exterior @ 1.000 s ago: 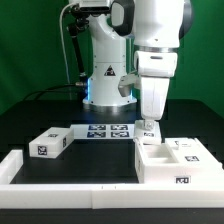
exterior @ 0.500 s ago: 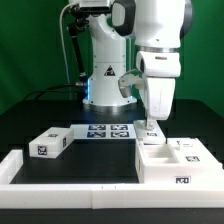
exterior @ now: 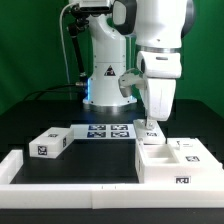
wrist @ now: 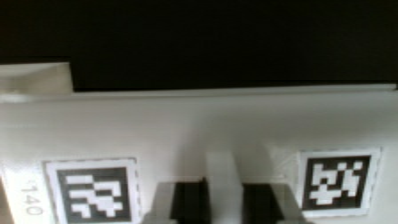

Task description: Assemble cabinet

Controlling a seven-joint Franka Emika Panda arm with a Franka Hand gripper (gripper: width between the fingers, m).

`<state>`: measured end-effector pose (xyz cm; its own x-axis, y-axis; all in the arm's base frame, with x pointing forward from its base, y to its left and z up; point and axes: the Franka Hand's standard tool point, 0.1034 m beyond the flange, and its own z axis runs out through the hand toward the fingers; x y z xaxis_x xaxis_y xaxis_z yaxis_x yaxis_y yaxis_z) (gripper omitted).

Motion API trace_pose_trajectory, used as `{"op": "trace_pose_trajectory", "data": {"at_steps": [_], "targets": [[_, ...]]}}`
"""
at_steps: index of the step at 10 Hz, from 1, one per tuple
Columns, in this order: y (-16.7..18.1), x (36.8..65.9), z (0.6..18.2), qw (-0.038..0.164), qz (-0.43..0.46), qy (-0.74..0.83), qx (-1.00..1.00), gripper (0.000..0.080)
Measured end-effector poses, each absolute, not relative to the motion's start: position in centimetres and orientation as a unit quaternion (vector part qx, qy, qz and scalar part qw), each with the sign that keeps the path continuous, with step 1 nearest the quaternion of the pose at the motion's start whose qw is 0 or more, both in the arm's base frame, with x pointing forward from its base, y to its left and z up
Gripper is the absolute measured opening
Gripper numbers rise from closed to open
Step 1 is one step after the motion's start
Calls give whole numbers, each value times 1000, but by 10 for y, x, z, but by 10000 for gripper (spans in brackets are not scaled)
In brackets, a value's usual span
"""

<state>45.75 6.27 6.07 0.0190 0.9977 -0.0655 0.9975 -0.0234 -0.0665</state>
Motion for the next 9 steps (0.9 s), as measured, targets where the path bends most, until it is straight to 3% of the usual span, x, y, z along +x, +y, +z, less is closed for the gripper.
{"op": "trace_pose_trajectory", "data": {"at_steps": [9], "targets": [[64, 464, 59, -5, 24, -697, -717, 68]]}}
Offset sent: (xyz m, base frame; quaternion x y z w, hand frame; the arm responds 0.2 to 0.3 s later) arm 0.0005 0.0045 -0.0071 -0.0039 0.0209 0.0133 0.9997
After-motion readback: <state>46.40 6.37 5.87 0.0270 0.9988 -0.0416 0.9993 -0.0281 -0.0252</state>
